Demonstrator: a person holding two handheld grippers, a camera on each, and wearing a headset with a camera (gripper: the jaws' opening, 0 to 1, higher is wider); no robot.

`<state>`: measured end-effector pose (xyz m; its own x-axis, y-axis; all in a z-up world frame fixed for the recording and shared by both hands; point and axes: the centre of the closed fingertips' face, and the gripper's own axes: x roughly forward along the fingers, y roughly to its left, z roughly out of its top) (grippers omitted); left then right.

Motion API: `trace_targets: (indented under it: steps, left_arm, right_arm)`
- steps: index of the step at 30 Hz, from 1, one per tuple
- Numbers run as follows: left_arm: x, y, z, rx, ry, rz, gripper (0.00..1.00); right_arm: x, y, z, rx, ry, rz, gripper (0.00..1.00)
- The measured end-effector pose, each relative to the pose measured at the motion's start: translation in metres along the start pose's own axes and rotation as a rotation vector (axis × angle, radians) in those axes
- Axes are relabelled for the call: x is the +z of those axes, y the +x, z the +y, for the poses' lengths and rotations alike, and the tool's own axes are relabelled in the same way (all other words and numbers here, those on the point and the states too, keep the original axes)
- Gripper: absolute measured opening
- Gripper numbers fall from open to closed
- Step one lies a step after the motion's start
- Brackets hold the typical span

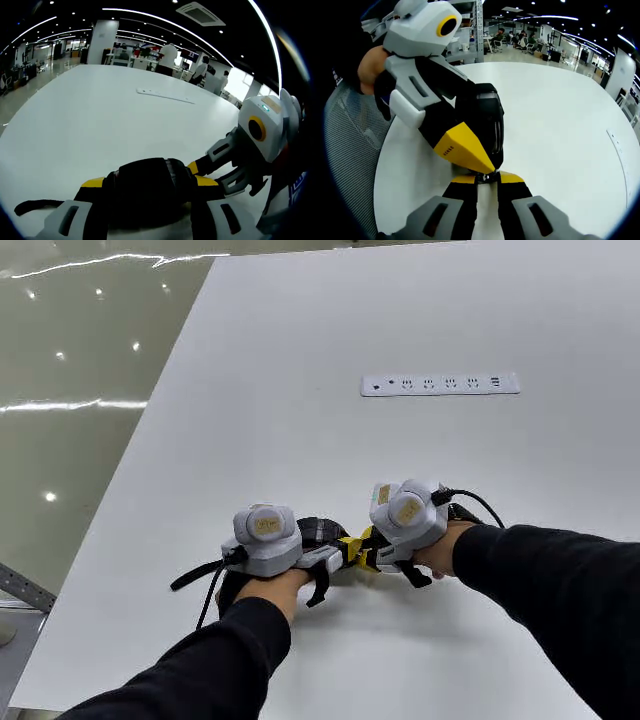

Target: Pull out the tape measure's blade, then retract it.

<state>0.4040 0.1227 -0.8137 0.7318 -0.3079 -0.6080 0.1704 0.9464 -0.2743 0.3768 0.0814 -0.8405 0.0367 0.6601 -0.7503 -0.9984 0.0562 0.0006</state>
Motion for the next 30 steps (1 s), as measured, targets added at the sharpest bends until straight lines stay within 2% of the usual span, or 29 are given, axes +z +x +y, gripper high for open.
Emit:
trace_targets:
  steps: [3,4,6,7,10,11,13,14,15,18,19,20,22,26,28,29,30]
  left_arm:
    - [0.0,0.0,0.0,-0.003,-0.003,0.011,0.63]
    - [-0.002,0.0,-0.001,-0.018,0.002,0.042,0.64]
    - [-0.002,-0.002,-0.002,-0.043,0.019,0.07,0.64]
    - [-0.002,-0.002,-0.002,-0.063,0.009,0.075,0.64]
    - [-0.005,-0.006,0.001,-0.091,0.0,0.081,0.64]
    - [-0.004,-0.01,0.004,-0.09,0.018,0.071,0.65]
    - [0.0,-0.015,0.006,-0.108,0.076,0.049,0.71]
    - [0.0,-0.02,0.008,-0.115,0.111,0.042,0.75]
    - [0.0,-0.024,0.01,-0.122,0.145,0.038,0.82]
    - [-0.004,-0.04,0.003,-0.218,0.236,0.03,1.0]
    - [-0.007,-0.046,0.0,-0.272,0.309,0.026,1.0]
    - [-0.009,-0.052,0.001,-0.282,0.334,0.031,1.0]
    - [-0.01,-0.062,0.011,-0.278,0.321,0.02,1.0]
    - [-0.003,-0.08,0.034,-0.27,0.313,-0.028,1.0]
    - [-0.004,-0.091,0.044,-0.265,0.315,-0.022,1.0]
    - [-0.009,-0.098,0.051,-0.261,0.327,-0.004,1.0]
    - [-0.009,-0.104,0.054,-0.259,0.341,-0.01,1.0]
  right_arm:
    - [0.0,0.0,0.0,-0.003,0.009,0.0,0.1]
    - [-0.001,0.0,0.0,-0.006,0.01,0.004,0.11]
    - [0.0,0.0,0.001,-0.007,0.003,0.001,0.12]
    - [-0.001,-0.001,0.002,-0.008,0.003,0.004,0.12]
    - [-0.001,-0.004,-0.003,-0.05,0.045,-0.003,0.14]
    - [-0.003,-0.01,0.001,-0.044,0.048,-0.01,0.15]
    - [-0.008,-0.019,-0.001,-0.077,0.094,-0.02,0.17]
    - [-0.012,-0.026,-0.003,-0.101,0.136,-0.029,0.19]
    - [-0.017,-0.032,-0.001,-0.103,0.15,-0.029,0.23]
    - [-0.033,-0.055,0.002,-0.128,0.18,-0.046,0.32]
    - [-0.04,-0.066,0.005,-0.146,0.173,-0.054,0.33]
    - [-0.044,-0.073,0.007,-0.162,0.171,-0.06,0.34]
    - [-0.055,-0.093,0.013,-0.196,0.177,-0.081,0.39]
    - [-0.072,-0.132,0.023,-0.271,0.192,-0.119,0.48]
    - [-0.084,-0.155,0.025,-0.332,0.216,-0.136,0.51]
    - [-0.093,-0.167,0.03,-0.353,0.245,-0.138,0.52]
    - [-0.098,-0.172,0.033,-0.359,0.249,-0.137,0.52]
